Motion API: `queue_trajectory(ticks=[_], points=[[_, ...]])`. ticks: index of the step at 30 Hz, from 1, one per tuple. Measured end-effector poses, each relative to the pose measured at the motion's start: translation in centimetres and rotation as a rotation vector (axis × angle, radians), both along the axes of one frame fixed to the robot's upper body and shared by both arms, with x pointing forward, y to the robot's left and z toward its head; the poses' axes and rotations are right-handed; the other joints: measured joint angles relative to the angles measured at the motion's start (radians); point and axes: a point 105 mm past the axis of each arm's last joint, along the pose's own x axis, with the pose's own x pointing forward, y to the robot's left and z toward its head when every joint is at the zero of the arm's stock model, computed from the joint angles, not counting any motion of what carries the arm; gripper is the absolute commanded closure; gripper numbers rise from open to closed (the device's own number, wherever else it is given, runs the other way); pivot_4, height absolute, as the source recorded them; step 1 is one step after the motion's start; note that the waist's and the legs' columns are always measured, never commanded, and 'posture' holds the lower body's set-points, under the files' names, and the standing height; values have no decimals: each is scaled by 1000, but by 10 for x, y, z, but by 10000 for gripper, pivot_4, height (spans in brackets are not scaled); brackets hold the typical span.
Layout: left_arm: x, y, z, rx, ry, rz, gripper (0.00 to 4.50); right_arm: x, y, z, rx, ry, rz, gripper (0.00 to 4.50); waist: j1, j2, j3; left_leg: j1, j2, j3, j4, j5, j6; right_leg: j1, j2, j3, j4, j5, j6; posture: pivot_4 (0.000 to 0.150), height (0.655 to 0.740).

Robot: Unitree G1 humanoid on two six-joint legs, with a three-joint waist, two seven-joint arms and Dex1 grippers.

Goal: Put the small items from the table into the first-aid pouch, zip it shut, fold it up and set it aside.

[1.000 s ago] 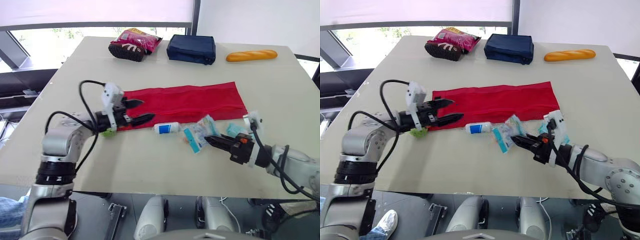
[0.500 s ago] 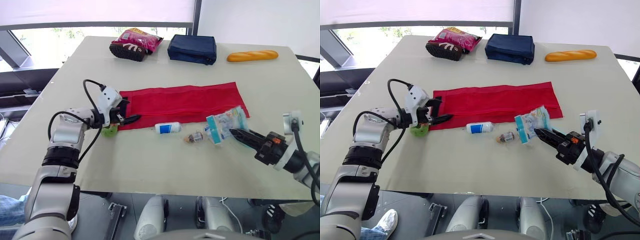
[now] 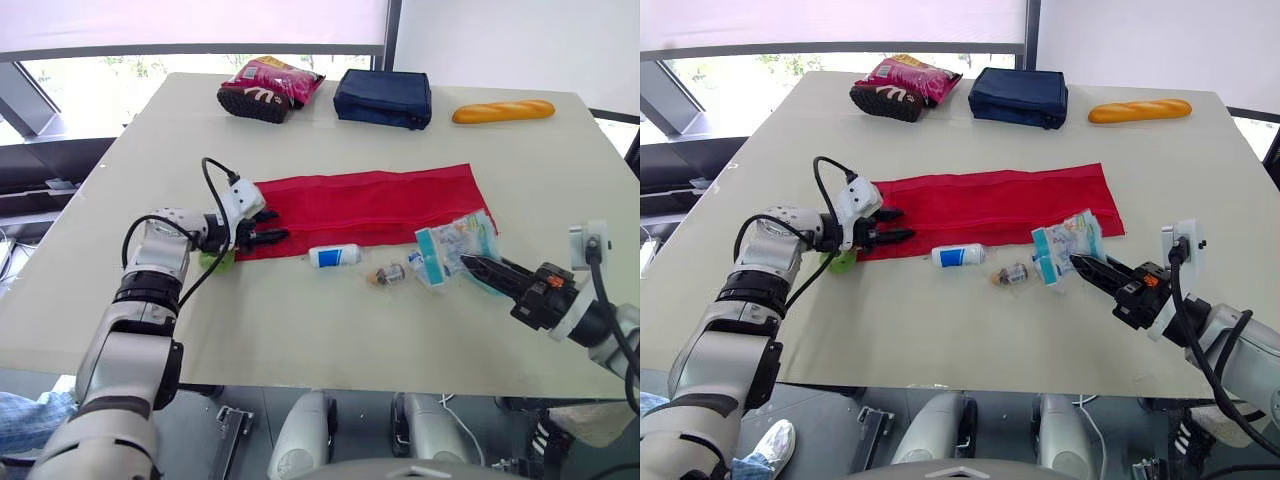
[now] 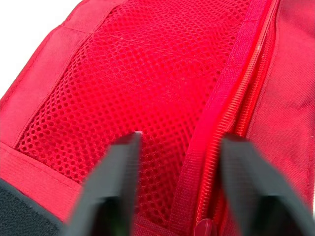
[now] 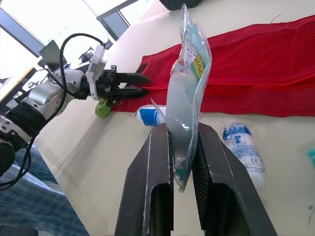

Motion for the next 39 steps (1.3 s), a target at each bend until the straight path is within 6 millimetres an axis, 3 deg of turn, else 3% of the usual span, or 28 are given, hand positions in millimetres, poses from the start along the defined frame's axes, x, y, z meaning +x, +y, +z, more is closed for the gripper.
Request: queue_trajectory(ticks=[1, 7, 9, 14, 18, 21, 25, 34, 39], points=[[-2, -3, 0, -14, 11, -23, 44024, 0, 1, 0, -1, -1, -4, 44646, 0, 0, 0, 0, 0, 0, 0, 0, 0, 0, 0, 0, 0, 0, 0, 1500, 7164], [-9, -19, 11, -48, 35, -126, 44024, 4, 16, -5, 27, 29, 14, 44646, -1, 0, 0, 0, 0, 0, 0, 0, 0, 0, 0, 0, 0, 0, -1, 1500, 7164], [-10, -31, 17, -79, 45, -146, 44024, 9, 30, -11, 47, 64, 22, 44646, -1, -1, 0, 0, 0, 0, 0, 0, 0, 0, 0, 0, 0, 0, 0, 1500, 7164], [-18, -64, 19, -128, 86, -216, 44024, 38, 59, -23, 125, 158, -42, 44646, -2, -1, 0, -1, 0, 0, 1, 0, 0, -1, 0, 1, 1, 0, -1, 1500, 7164], [-21, -79, 21, -135, 92, -247, 44024, 61, 82, -10, 249, 190, -88, 44646, -3, -1, 0, -1, 0, 0, 1, 0, 0, -1, 1, 1, 2, 0, -1, 1500, 7164], [-21, -85, 18, -143, 106, -248, 44024, 70, 92, -11, 275, 231, -106, 44646, -3, -1, 0, -1, 0, -1, 1, 0, 0, -1, 1, 1, 2, 0, -1, 1500, 7164], [-18, -92, 16, -167, 117, -223, 44024, 73, 107, -30, 245, 321, -101, 44646, -2, -1, 0, -2, -1, -1, 1, 0, 0, -1, 0, 2, 2, 1, -1, 1500, 7164], [-15, -100, 16, -242, 148, -186, 44024, 72, 120, -48, 249, 425, -97, 44646, -8, 0, 0, -1, -1, -1, 1, 0, 0, -1, 1, 1, 2, 1, -1, 1500, 7164], [-13, -105, 17, -296, 165, -163, 44024, 76, 132, -54, 342, 517, -108, 44646, -17, 0, 0, -1, -1, -1, 1, 0, 0, -1, 1, 1, 2, 1, -1, 1500, 7164]])
